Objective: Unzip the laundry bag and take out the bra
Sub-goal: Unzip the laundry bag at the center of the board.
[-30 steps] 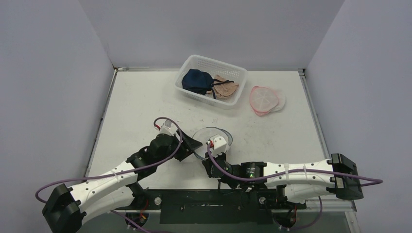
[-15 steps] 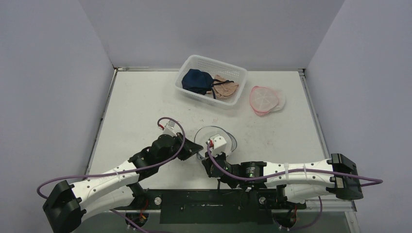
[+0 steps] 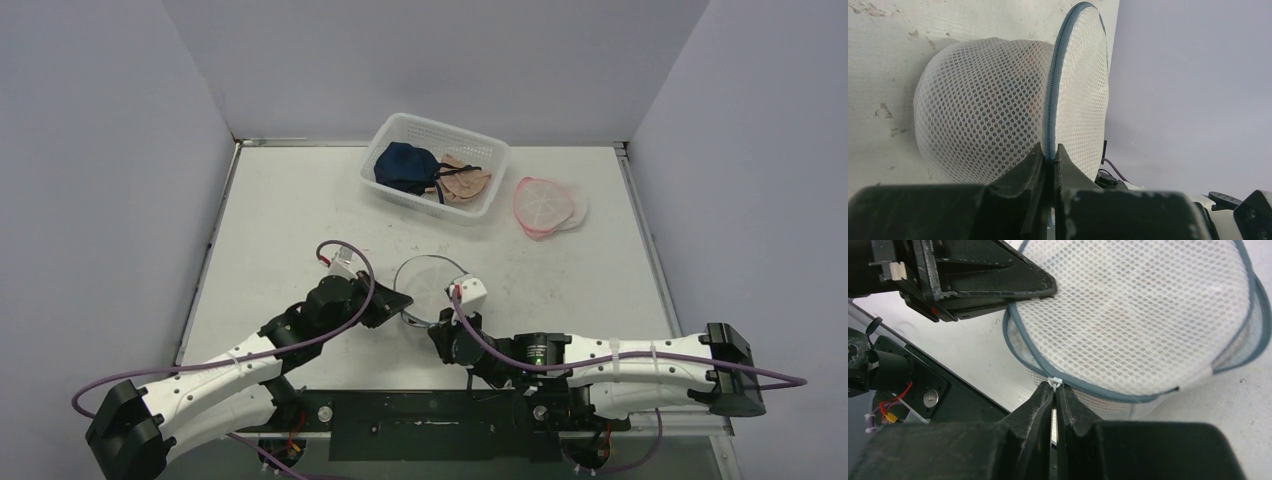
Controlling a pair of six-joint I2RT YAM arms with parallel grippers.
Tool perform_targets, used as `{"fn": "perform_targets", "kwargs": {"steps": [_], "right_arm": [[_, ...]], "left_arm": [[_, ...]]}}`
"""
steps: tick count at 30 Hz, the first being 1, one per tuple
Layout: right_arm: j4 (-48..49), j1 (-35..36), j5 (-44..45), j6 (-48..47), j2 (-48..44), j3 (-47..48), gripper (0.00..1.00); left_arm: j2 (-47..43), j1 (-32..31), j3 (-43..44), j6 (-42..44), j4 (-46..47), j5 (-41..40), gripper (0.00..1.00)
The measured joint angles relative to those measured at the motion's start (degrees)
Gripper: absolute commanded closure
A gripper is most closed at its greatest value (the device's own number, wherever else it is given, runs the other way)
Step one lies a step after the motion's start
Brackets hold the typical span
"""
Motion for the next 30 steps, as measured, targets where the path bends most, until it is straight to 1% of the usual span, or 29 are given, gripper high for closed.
{"fn": "perform_targets", "kwargs": {"steps": [6, 13, 30], "right_arm": [[-2.54, 0.00, 1.79, 1.44, -3.52, -2.64, 0.95], [-5.57, -0.33, 5.31, 3.13, -4.79, -3.98, 0.95], [-6.36, -2.93, 8.50, 5.97, -5.97, -5.75, 0.95]], "left_arm": [[-0.63, 0.35, -0.63, -0.04, -0.63, -0.90, 1.00], [-0.72, 0.57, -1.79, -0.33, -0.57, -1.16, 1.00], [-0.81, 0.59, -4.24, -1.53, 2.62, -1.51, 1.00]]}}
